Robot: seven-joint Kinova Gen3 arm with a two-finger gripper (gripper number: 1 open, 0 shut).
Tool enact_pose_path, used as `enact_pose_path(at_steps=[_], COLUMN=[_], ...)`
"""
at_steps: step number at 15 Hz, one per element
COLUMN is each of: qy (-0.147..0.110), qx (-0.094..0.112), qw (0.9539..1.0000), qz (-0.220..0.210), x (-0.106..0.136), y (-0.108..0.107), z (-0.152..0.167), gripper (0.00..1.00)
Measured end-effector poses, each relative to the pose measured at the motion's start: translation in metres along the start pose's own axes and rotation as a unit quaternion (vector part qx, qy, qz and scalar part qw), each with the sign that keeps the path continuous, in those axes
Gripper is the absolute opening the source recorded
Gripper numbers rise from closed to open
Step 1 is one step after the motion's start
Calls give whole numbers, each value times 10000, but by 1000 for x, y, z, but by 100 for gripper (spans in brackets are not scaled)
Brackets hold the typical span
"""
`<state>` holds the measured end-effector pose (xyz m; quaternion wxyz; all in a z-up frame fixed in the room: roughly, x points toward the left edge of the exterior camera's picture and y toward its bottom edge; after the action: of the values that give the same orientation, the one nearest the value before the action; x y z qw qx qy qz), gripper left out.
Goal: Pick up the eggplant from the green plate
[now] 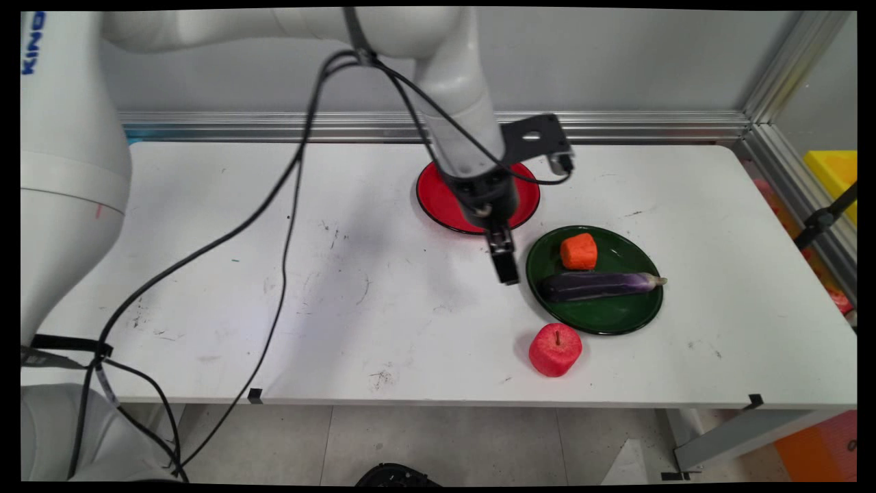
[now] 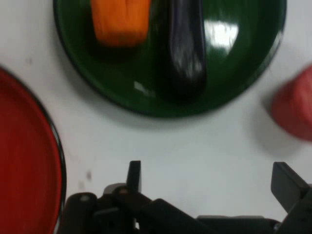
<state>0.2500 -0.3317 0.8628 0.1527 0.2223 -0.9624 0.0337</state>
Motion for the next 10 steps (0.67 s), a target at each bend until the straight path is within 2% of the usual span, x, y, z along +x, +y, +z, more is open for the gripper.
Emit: enact_pose_path(at_steps=[4,10], qy=[267,438], qx=[44,59], qw=[9996,9989], qz=[14,-139], x=[20,34], y=[-1,0], z=[28,60], gripper=[100,100])
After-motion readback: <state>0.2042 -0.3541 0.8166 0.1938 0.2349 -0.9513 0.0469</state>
